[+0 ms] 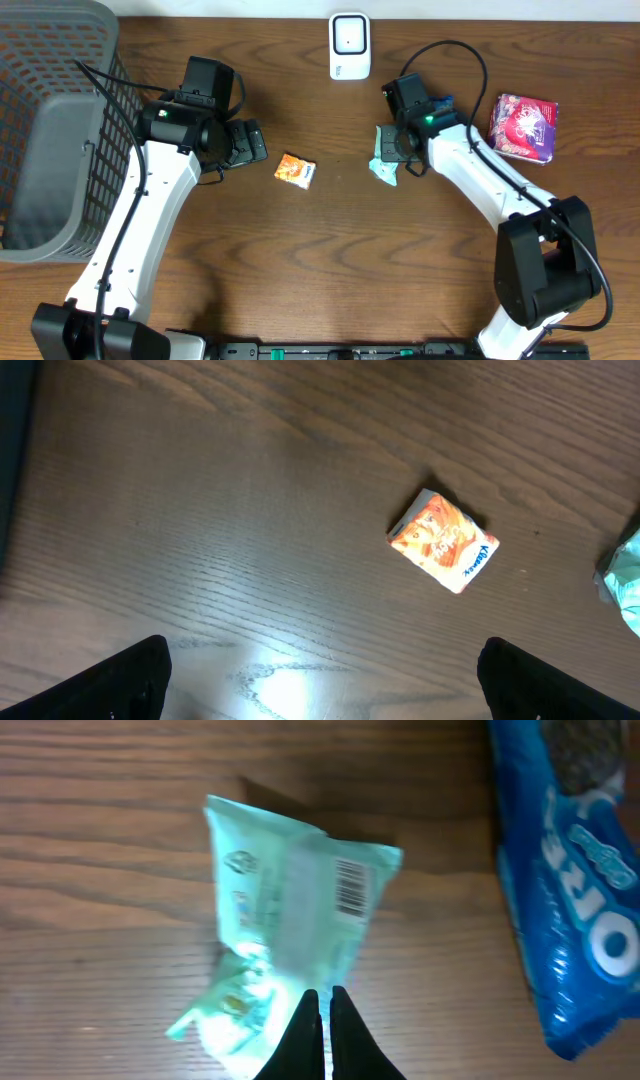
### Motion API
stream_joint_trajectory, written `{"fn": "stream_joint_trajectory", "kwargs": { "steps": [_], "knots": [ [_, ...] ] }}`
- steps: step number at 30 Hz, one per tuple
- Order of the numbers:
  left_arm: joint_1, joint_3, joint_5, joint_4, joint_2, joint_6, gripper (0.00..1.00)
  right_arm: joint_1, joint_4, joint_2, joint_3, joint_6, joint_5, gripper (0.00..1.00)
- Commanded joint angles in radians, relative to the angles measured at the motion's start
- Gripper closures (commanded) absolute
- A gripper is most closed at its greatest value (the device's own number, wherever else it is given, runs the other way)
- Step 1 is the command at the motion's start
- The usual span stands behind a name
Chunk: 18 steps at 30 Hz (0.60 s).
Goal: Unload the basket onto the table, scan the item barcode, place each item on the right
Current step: 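Lift the mint-green bag and hold it near the scanner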
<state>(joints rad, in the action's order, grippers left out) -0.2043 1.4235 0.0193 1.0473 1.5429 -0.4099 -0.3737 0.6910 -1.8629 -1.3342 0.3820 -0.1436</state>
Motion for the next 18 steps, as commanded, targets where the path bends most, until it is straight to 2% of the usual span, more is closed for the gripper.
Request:
{"fn": "stream_joint_trajectory", "kwargs": {
  "steps": [1, 7, 13, 18],
  "knots": [
    [0.003, -0.004, -0.013, 0.003, 0.002, 0.017, 0.02, 0.007, 0.002, 0.016, 0.008, 0.007, -0.022, 0.99],
    [0.003, -0.004, -0.013, 0.003, 0.002, 0.017, 0.02, 0.006, -0.083, -0.022, 0.029, 0.006, 0.051, 0.99],
    [0.003, -0.004, -0.013, 0.003, 0.002, 0.016, 0.02, 0.006, -0.094, -0.079, 0.031, 0.006, 0.052, 0.99],
    [0.003, -0.004, -0.013, 0.003, 0.002, 0.016, 0.02, 0.006, -0.105, -0.206, 0.035, 0.006, 0.055, 0.99]
  ]
}}
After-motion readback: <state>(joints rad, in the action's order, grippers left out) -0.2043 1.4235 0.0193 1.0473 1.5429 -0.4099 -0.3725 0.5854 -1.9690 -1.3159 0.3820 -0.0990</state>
